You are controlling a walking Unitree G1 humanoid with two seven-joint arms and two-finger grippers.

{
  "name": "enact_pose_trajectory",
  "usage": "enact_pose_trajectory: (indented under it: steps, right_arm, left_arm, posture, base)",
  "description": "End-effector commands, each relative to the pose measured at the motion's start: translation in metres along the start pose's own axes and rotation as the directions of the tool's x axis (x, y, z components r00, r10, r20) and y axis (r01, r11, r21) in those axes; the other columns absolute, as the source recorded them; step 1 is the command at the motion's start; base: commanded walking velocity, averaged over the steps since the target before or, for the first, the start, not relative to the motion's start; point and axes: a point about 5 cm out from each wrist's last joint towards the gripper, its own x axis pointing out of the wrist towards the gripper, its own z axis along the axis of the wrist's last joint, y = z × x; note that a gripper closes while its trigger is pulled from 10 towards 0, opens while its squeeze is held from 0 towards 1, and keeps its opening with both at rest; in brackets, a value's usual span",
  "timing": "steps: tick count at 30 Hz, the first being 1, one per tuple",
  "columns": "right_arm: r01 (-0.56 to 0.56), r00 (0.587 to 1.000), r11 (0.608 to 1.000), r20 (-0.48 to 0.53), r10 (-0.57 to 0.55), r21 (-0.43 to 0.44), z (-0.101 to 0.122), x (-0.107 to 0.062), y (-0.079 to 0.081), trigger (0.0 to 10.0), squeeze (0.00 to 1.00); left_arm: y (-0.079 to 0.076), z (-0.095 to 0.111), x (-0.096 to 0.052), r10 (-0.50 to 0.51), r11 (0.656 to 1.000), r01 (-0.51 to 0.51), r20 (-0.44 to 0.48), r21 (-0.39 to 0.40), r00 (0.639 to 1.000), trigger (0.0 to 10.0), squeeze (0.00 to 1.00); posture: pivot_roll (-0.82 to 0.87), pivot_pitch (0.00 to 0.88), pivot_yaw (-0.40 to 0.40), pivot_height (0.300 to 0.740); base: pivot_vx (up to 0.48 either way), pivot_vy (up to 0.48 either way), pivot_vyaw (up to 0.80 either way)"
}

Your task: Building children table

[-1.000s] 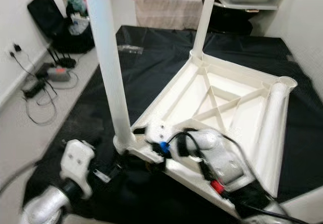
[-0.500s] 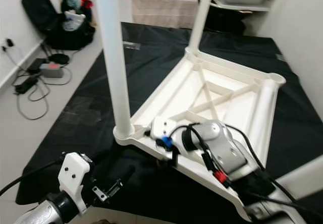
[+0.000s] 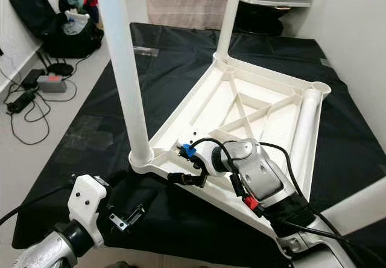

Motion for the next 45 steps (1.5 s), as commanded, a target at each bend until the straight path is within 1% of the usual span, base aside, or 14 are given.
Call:
enact_pose_trajectory:
  steps: [1,3,4,11,14,21,26,27,28,29,30,36,41,45]
  right_arm:
    - [0.002,0.997,0.999,-0.074,0.001,0.042,-0.013,0.006,0.004,6.8,0.0]
    - [0.02,0.997,0.998,-0.071,-0.016,0.063,-0.009,0.013,0.007,7.0,0.0]
    - [0.047,0.998,0.996,-0.056,-0.043,0.076,-0.004,0.018,0.008,10.0,0.0]
    - [0.014,0.999,0.997,0.048,-0.017,0.078,0.011,0.014,0.005,10.0,0.0]
    - [-0.153,0.979,0.984,0.123,0.164,-0.097,0.019,-0.003,0.016,10.0,0.0]
    - [-0.224,0.97,0.964,0.066,0.235,-0.141,0.012,-0.006,0.026,10.0,0.0]
    - [-0.251,0.966,0.96,0.036,0.258,-0.124,0.01,0.005,0.037,10.0,0.0]
    - [-0.223,0.975,0.972,0.002,0.223,-0.069,0.007,0.016,0.043,10.0,0.0]
    - [-0.159,0.987,0.987,-0.02,0.158,-0.017,0.004,0.023,0.039,7.3,0.0]
    - [-0.159,0.987,0.987,-0.02,0.158,-0.017,0.004,0.023,0.039,7.3,0.0]
    - [-0.078,0.996,0.996,-0.033,0.079,0.044,0.002,0.028,0.033,0.0,0.0]
    - [0.008,0.999,0.995,-0.04,-0.004,0.101,0.002,0.033,0.025,0.0,0.0]
    - [0.017,1.0,0.994,-0.021,-0.015,0.106,0.005,0.035,0.026,0.0,0.0]
    - [-0.003,0.999,0.994,0.05,-0.003,0.112,0.02,0.042,0.031,0.0,0.0]
  left_arm:
    - [0.001,-0.003,0.0,0.008,1.0,-0.008,-0.019,0.009,1.0,10.0,0.0]
    - [0.001,-0.003,0.0,0.012,1.0,-0.011,-0.018,0.01,1.0,10.0,0.0]
    - [0.0,-0.003,0.001,0.014,1.0,-0.014,-0.017,0.012,1.0,10.0,0.0]
    - [0.0,-0.003,0.001,0.019,1.0,-0.019,-0.016,0.015,1.0,10.0,0.0]
    - [0.0,-0.003,0.001,0.02,1.0,-0.02,-0.016,0.014,1.0,10.0,0.0]
    - [0.0,-0.004,0.001,0.013,1.0,-0.013,-0.018,0.012,1.0,10.0,0.0]
    - [0.0,-0.004,0.001,0.012,1.0,-0.011,-0.02,0.015,1.0,10.0,0.0]
    - [-0.001,-0.004,0.002,0.013,1.0,-0.012,-0.021,0.018,1.0,10.0,0.0]
    - [-0.001,-0.004,0.001,0.013,1.0,-0.013,-0.021,0.019,1.0,10.0,0.0]
    - [-0.001,-0.004,0.001,0.013,1.0,-0.013,-0.021,0.019,1.0,10.0,0.0]
    - [-0.001,-0.004,0.001,0.013,1.0,-0.013,-0.021,0.02,1.0,10.0,0.0]
    - [-0.002,-0.004,0.002,0.014,1.0,-0.013,-0.02,0.019,1.0,10.0,0.0]
    - [-0.002,-0.004,0.002,0.014,1.0,-0.013,-0.019,0.019,1.0,10.0,0.0]
    - [-0.002,-0.004,0.003,0.015,1.0,-0.014,-0.017,0.018,1.0,10.0,0.0]
  posture:
    - [-0.03,0.126,-0.075,0.74]
    - [-0.03,0.126,-0.075,0.74]
    - [-0.02,0.127,-0.08,0.74]
    - [-0.02,0.129,-0.08,0.74]
    - [-0.02,0.129,-0.081,0.74]
    - [-0.02,0.124,-0.079,0.74]
    - [-0.02,0.121,-0.08,0.74]
    - [-0.01,0.118,-0.083,0.74]
    - [-0.01,0.118,-0.085,0.74]
    - [-0.01,0.118,-0.085,0.74]
    - [-0.01,0.118,-0.085,0.74]
    - [-0.01,0.119,-0.086,0.74]
    - [-0.01,0.119,-0.087,0.74]
    - [-0.01,0.12,-0.092,0.74]
  base:
    - [0.0,0.0,0.0]
    - [0.0,0.0,0.0]
    - [0.0,0.0,0.0]
    - [0.0,0.0,0.0]
    - [0.0,0.0,0.0]
    - [0.0,0.0,0.0]
    - [0.0,0.0,0.0]
    - [0.0,0.0,0.0]
    - [0.0,0.0,0.0]
    - [0.0,0.0,0.0]
    - [0.0,0.0,0.0]
    - [0.0,0.0,0.0]
    - [0.0,0.0,0.0]
    - [0.0,0.0,0.0]
